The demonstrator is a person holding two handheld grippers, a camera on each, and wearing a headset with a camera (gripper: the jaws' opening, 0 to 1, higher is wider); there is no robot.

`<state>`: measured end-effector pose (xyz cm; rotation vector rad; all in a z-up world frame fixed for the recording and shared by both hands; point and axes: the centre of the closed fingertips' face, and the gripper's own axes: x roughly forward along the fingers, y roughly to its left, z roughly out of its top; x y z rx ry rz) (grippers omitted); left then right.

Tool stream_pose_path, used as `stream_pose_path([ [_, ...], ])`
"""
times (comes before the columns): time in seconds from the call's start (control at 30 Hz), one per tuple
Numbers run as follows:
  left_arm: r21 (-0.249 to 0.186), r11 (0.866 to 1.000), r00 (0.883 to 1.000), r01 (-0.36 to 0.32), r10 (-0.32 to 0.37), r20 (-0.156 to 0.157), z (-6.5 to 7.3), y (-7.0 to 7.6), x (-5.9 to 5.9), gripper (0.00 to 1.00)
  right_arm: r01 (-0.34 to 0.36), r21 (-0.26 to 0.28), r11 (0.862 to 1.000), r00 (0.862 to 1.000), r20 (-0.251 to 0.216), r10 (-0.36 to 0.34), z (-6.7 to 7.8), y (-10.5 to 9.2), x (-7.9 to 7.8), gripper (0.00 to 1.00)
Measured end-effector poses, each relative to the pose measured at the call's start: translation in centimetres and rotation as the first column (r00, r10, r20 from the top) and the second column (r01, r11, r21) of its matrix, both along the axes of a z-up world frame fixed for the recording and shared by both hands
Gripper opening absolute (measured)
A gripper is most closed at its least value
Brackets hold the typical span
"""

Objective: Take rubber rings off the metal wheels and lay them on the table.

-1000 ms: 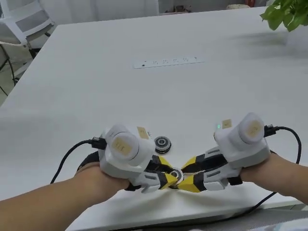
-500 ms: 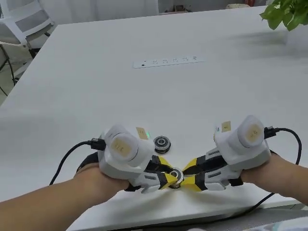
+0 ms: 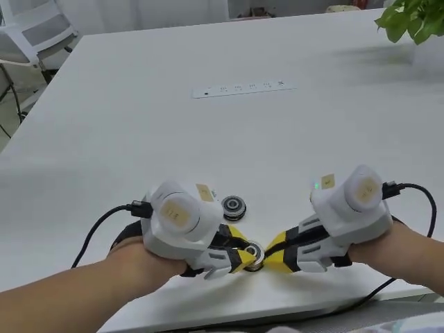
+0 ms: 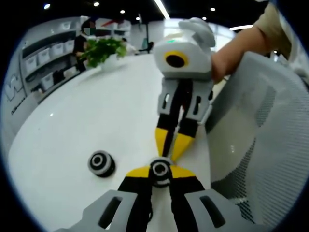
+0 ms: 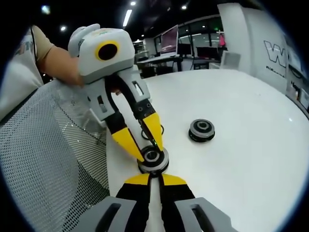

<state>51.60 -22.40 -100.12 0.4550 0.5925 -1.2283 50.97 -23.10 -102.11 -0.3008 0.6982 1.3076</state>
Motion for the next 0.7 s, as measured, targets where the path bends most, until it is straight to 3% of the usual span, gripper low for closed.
stream_pose_path([
  [0.33, 0.008, 1.0, 1.0, 0.004, -0.004, 0.008, -0.08, -0.02, 0.12, 0.14, 0.078, 0.048, 0.996, 0.994, -0.081, -0.074, 0.04, -0.14, 0.27, 0.0],
  [0.4, 0.009, 1.0, 1.0, 0.004, -0.004, 0.011, -0.09, -0.01, 0.15, 0.13, 0.104, 0.077, 0.992, 0.989, -0.114, -0.095, 0.31, 0.02, 0.31, 0.0],
  [0.7, 0.01, 1.0, 1.0, 0.005, -0.005, 0.014, -0.11, -0.03, 0.2, 0.13, 0.177, 0.111, 0.978, 0.967, -0.206, -0.151, 0.24, -0.32, 0.58, 0.0],
])
